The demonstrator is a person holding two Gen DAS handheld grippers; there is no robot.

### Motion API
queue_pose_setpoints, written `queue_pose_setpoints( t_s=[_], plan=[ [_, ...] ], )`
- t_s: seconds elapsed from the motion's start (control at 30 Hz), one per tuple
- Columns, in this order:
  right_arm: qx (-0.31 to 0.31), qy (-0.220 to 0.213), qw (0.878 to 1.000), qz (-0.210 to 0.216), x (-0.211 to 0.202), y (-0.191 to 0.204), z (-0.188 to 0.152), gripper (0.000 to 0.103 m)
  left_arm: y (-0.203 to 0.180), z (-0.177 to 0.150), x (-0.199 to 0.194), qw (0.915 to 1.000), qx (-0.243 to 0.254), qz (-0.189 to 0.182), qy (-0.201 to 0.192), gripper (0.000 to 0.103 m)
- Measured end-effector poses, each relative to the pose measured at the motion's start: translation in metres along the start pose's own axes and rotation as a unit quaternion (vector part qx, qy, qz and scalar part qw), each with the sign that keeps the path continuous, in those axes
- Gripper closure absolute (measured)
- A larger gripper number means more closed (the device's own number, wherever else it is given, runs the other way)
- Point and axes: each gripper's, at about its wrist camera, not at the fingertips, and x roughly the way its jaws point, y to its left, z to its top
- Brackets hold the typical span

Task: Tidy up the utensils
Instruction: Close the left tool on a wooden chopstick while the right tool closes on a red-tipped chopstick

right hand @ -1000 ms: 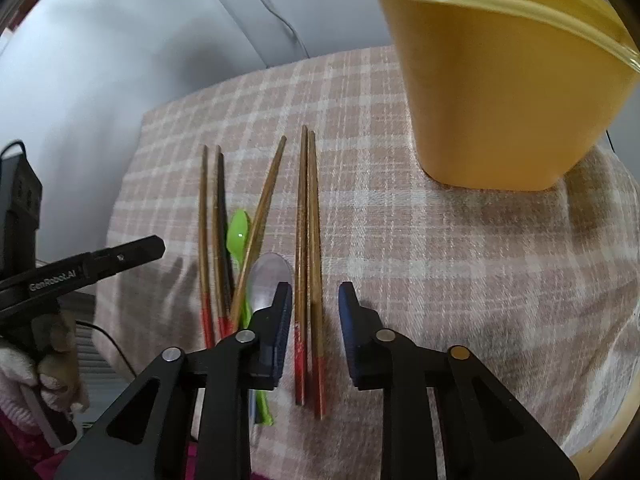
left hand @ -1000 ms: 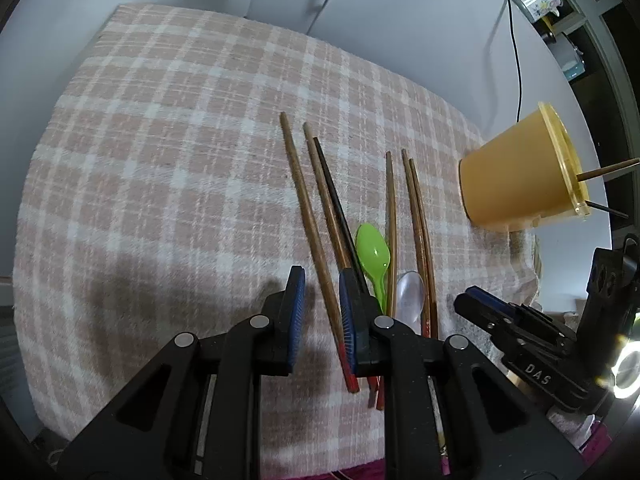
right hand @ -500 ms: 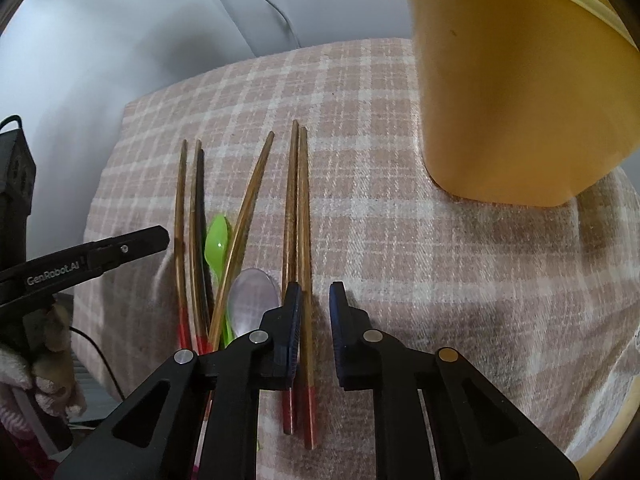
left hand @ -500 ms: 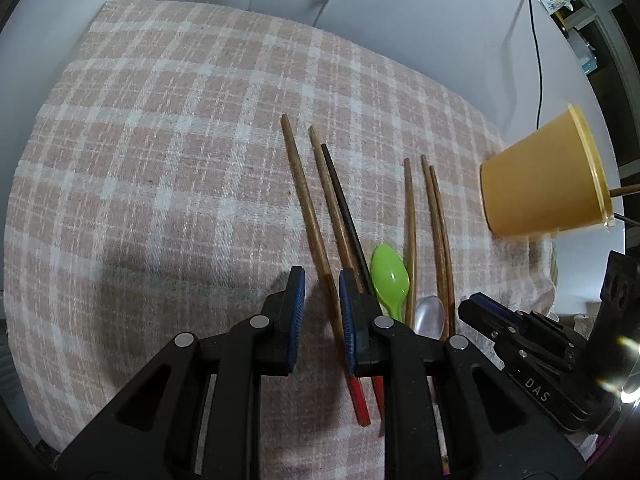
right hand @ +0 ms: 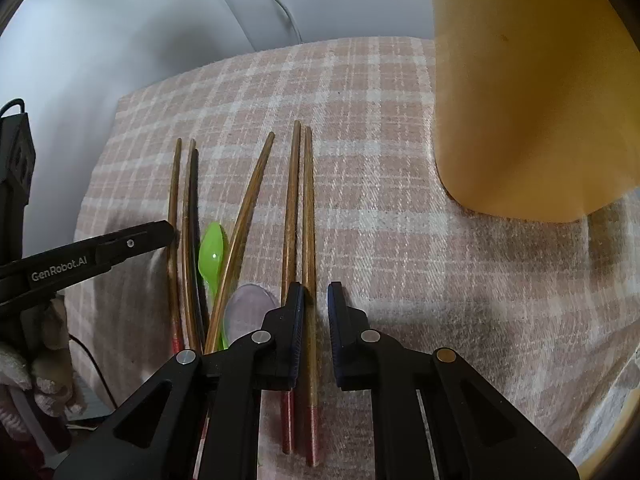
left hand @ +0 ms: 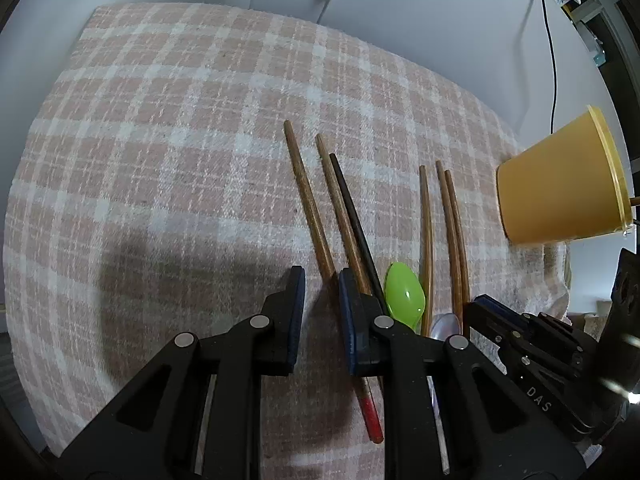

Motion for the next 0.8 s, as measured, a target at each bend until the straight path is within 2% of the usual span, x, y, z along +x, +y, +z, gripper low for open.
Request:
queue_pose_setpoints(
  t_s=[0.5, 0.57, 0.8],
  plan=[
    [-0.015, 0.005, 1.000, -0.022, 0.012, 0.011, 0.015, 0.092, 0.004, 0.028, 0.014, 0.9998, -0.018, -0.003, 0.006, 0.088],
    [-0.017, 0.005, 1.000, -0.025, 0.014, 0.012, 0.017, 0.092, 0.008, 0.030, 0.014, 0.9996, -0.024, -0.008, 0.007, 0.093],
    [-0.026, 0.006, 0.999, -0.033, 0.020, 0.019, 0.022, 0.094, 0.025, 0.030, 0.005, 0.9996, -0.023, -0.016, 0.005, 0.096]
  ],
)
